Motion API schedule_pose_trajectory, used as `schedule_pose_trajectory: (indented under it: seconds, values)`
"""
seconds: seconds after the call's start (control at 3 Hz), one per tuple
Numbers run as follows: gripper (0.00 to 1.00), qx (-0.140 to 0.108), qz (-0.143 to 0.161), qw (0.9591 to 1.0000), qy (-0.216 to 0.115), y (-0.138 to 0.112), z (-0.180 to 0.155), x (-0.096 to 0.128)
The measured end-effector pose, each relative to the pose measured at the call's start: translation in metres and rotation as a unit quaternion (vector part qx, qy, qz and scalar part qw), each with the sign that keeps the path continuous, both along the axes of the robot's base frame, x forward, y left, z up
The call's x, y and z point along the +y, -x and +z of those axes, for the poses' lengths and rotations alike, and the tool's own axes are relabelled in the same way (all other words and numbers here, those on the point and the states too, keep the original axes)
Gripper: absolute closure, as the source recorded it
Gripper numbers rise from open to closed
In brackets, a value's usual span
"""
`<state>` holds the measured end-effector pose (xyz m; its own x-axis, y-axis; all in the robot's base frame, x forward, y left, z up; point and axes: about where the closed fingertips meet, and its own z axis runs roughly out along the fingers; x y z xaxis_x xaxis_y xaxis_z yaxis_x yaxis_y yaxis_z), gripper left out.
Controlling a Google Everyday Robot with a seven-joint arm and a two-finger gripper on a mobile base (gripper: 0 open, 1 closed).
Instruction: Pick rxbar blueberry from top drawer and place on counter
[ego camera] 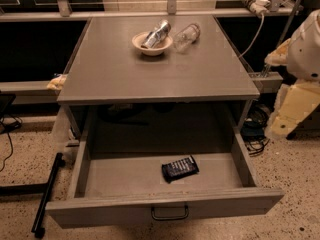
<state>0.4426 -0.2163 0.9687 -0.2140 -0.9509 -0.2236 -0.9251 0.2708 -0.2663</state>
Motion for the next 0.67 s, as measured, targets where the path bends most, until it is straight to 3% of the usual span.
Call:
schedule_pose_trajectory:
  seconds: [0.67]
  values:
    - [0.61,-0.034,0.007,0.9963,-0.078,-0.034,-0.082,0.012]
